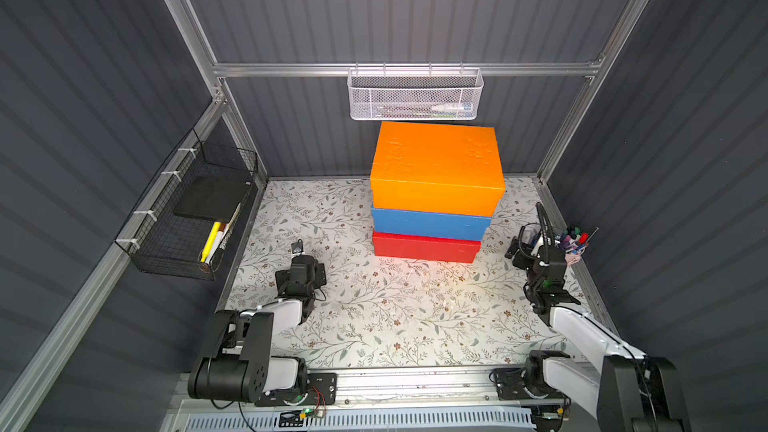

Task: Stack the shoeboxes
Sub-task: Reset both arms

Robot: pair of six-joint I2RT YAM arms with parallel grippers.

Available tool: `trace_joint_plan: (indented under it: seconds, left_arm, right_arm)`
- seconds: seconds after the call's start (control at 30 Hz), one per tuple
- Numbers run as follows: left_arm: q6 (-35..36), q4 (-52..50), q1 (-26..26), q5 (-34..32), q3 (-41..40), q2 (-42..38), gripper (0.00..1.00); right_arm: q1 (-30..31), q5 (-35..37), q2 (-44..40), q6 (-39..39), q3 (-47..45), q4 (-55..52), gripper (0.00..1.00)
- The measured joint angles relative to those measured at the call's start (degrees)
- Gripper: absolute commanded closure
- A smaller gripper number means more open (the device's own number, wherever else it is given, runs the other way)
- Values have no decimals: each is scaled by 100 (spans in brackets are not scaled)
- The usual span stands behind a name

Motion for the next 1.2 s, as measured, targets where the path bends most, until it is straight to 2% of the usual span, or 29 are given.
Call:
trace_joint_plan:
  seconds: [0.17, 0.3, 0.57, 1.2]
  left_arm:
    - [201, 1060, 98, 214, -59, 769, 1]
    - [278, 1788, 168, 490, 337, 1611, 1]
    - [289, 1781, 391, 1104, 511, 1764, 1]
    - [289, 1744, 391, 1189, 538, 1764, 1]
  right_arm:
    - [131, 9, 1049, -389, -44, 1161, 1]
    - [131, -188, 1856, -511, -101, 1945, 1]
    - [131, -619, 2809, -730, 42, 2771, 1]
    - [136, -632, 2647, -737, 170, 2616, 1]
